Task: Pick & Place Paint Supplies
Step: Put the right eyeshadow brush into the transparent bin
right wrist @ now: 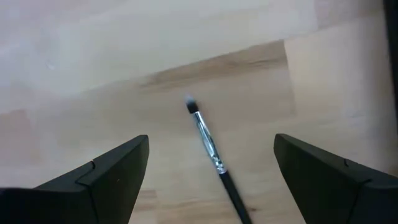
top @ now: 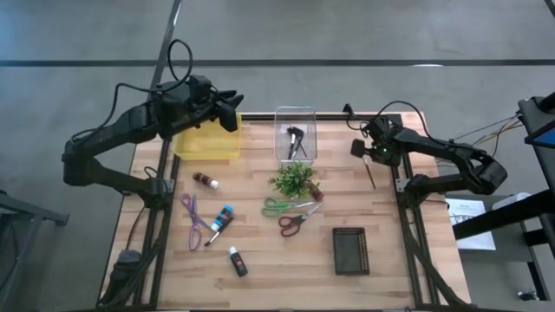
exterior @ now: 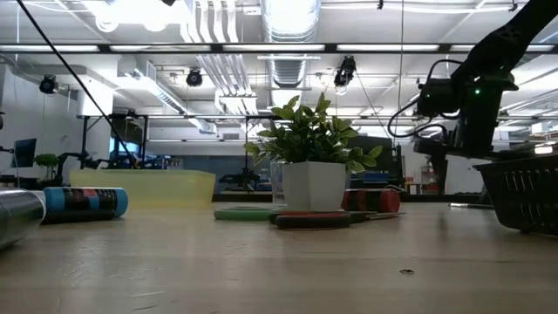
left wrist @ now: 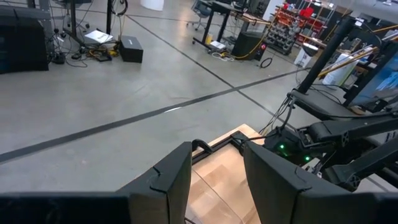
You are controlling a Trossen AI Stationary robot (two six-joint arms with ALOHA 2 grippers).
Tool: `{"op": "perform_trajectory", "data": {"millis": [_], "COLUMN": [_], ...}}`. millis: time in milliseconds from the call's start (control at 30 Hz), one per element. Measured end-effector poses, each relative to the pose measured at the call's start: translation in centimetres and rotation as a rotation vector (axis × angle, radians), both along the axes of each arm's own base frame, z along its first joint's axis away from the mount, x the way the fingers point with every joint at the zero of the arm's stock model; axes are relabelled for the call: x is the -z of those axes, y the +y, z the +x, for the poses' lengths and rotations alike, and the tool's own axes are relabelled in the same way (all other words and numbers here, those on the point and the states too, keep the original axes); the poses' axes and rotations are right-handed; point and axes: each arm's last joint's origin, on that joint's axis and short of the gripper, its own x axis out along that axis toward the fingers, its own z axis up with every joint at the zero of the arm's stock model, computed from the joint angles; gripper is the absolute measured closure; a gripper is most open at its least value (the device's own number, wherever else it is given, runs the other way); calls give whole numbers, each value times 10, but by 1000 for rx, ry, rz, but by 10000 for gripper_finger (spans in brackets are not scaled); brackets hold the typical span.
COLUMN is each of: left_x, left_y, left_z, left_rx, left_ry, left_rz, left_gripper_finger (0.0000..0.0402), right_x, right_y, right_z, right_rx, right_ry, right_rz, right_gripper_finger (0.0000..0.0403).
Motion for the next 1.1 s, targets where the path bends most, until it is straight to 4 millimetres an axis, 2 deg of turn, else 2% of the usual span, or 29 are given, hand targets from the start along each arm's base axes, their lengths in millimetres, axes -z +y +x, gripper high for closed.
{"op": "perform_trajectory", "data": {"millis": [600, 833, 1100], "left_x": [0, 0, 0], "left_y": [0, 0, 0], "left_z": [0, 0, 0], "left_rx": [-1, -13, -15], "left_ry": [-5, -17, -25], "left_rz": [-6, -18, -23], "left_gripper_finger": [246, 246, 246], "right_x": [1, 0, 11], "right_y": [-10, -19, -24], "right_z": [8, 16, 26], "right_rx": [-119, -164, -219], "right_ry": [-3, 19, 100], "right_rz": [-109, -94, -11], "right_gripper_finger": [58, 58, 58]}}
